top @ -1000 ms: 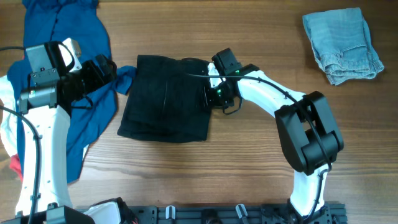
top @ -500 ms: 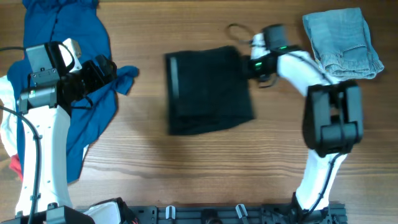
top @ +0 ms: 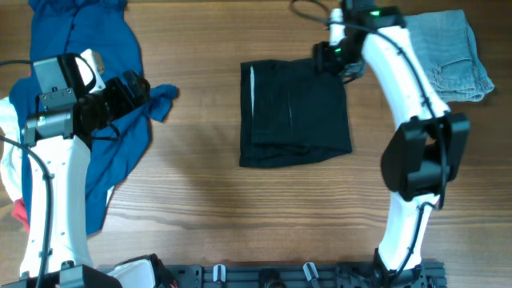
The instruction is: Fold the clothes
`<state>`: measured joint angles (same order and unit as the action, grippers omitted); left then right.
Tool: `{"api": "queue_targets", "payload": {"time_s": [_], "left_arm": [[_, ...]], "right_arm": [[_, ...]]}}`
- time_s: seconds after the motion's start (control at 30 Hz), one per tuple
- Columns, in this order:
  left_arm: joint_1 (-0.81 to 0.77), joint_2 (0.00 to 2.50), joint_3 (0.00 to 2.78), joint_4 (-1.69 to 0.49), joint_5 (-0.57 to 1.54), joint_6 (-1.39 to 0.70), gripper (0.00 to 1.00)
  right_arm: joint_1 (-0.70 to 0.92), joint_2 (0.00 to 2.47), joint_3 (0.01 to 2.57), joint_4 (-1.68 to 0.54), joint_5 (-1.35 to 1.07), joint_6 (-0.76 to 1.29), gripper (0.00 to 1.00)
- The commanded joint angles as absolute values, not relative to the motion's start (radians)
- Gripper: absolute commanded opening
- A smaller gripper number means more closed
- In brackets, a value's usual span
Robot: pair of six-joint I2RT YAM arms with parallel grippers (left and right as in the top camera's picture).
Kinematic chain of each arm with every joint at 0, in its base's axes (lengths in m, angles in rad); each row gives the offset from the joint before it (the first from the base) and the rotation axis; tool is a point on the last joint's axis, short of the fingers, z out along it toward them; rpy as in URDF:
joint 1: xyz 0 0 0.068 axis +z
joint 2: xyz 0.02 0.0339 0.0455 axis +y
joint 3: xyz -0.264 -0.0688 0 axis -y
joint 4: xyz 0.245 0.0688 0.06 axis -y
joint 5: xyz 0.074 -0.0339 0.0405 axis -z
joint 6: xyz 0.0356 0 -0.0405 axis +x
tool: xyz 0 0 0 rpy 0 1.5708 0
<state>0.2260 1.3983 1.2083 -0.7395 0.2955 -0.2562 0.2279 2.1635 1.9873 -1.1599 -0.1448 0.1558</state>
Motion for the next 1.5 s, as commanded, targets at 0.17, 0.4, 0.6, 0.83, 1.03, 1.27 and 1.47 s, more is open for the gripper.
{"api": "queue_targets", "payload": {"time_s": [0.17,0.4,0.6,0.83,1.03,1.27,1.47], "left_arm": [[0.223,1.388,1.214,-0.722,0.286,-0.240,1.00],[0.223,1.388,1.214,-0.728,0.278,-0.240,1.00],[0.225,1.388,1.214,-0.748,0.186,-0.241,1.00],[0.345,1.388,1.214,-0.772,0.137,-0.365,1.00],[0.384,1.388,1.214,-0.776,0.137,-0.375,1.00],[0.384,1.388,1.210,-0.803,0.136,-0.375,1.00],[0.384,1.388,1.210,-0.805,0.137,-0.375,1.00]], "right_arm": [[0.604,2.205,1.982,-1.087,0.110,0.350,0.86],[0.669,2.340,1.982,-1.073,0.256,0.447,0.91],[0.669,2.406,1.982,-0.999,0.278,0.447,0.98],[0.670,2.455,1.982,-0.990,0.274,0.444,0.98],[0.668,2.514,1.981,-1.031,0.320,0.441,0.74],[0.650,2.545,1.969,-1.060,0.322,0.453,0.04],[0.605,2.494,2.002,-1.152,0.278,0.482,0.04]]}}
